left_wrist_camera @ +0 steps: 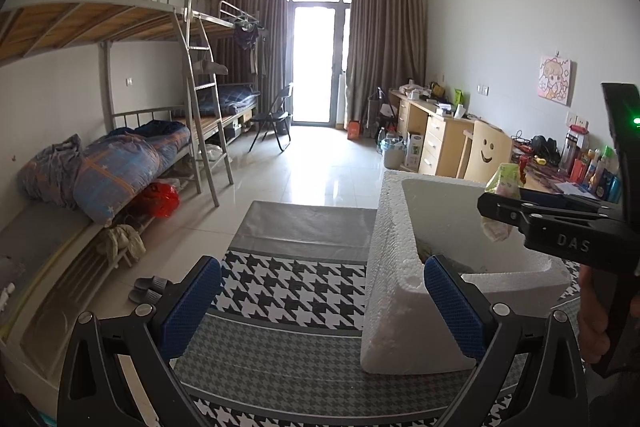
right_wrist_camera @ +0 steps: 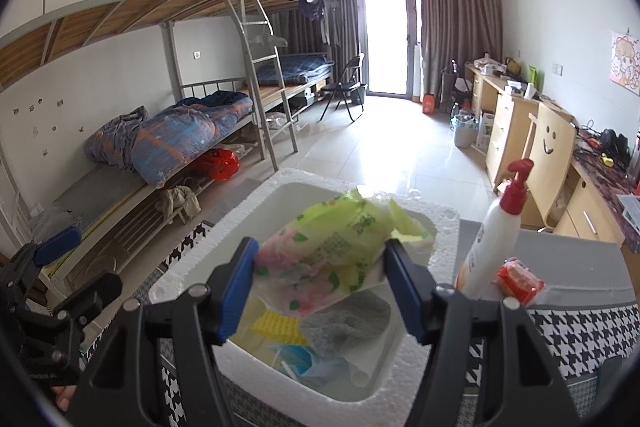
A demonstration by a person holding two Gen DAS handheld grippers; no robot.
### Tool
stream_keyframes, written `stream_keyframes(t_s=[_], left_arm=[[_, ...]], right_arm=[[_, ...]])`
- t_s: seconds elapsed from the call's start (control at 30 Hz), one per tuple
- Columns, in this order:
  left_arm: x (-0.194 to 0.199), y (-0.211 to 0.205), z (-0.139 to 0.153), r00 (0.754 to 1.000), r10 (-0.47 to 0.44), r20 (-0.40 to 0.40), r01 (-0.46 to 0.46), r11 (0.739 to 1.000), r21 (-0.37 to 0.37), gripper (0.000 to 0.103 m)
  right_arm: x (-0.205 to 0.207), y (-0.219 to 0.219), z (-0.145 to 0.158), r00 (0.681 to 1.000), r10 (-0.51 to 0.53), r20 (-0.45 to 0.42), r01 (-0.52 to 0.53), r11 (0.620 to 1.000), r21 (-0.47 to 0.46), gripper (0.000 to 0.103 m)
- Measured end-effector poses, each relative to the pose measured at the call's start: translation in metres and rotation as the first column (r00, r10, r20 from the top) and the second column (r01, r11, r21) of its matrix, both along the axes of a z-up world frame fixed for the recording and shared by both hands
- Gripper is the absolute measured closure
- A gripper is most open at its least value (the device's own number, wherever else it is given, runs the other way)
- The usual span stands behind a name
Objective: Organize soft objects
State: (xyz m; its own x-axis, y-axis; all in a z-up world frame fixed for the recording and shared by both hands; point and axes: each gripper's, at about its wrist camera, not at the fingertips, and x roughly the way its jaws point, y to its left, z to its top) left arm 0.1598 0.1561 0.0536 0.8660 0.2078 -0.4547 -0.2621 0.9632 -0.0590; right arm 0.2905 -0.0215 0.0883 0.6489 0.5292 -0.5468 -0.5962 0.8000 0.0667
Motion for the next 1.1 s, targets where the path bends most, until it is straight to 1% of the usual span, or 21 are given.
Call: stream_keyframes(t_s=[0.13,0.5,0.57,0.63,0.73,0.83,1.0,1.1], left_arm=[[-0.005,0.005,-0.002,1.0,0.007,0.002,-0.007,1.0,-0.02,0.001],[-0.018,0.008,-0.003,0.999,0.033,0.008,-0.032,0.999,-0.011,0.001],[-0.019,0.01,-0.002,0.999,0.033,0.012,-0.033,0.999,-0.018,0.001],[-0.018,0.01,-0.001,0.999,0.038,0.016,-0.038,0.999,-0.021,0.001],[-0.018,0.01,-0.001,0.999,0.038,0.015,-0.038,0.999,-0.023,0.001],[-0.018,0.01,-0.001,0.999,0.038,0.019,-0.037,0.999,-0.027,0.001],[-0.019,0.007,-0.001,0.999,0.034,0.017,-0.034,0.999,-0.031,0.001],[-0.02,0.006,-0.001,0.999,0.033,0.02,-0.032,0.999,-0.028,0.001]], right_arm=[[0.004,0.005,-0.002,1.0,0.002,-0.02,-0.002,1.0,-0.001,0.035],[0.014,0.01,-0.009,0.998,-0.004,-0.064,0.003,1.0,-0.015,0.032],[0.016,0.01,-0.01,0.997,-0.014,-0.07,0.013,1.0,-0.021,0.028],[0.016,0.01,-0.01,0.997,-0.007,-0.076,0.006,1.0,-0.012,0.017],[0.012,0.01,-0.01,0.998,0.004,-0.057,-0.005,1.0,-0.012,0.012],[0.006,0.013,-0.009,0.999,0.009,-0.033,-0.01,0.999,-0.03,0.01],[0.002,0.008,-0.007,0.999,0.01,-0.05,-0.011,1.0,-0.014,0.01],[-0.005,0.003,-0.005,0.999,-0.003,-0.032,0.003,1.0,-0.013,0.01]])
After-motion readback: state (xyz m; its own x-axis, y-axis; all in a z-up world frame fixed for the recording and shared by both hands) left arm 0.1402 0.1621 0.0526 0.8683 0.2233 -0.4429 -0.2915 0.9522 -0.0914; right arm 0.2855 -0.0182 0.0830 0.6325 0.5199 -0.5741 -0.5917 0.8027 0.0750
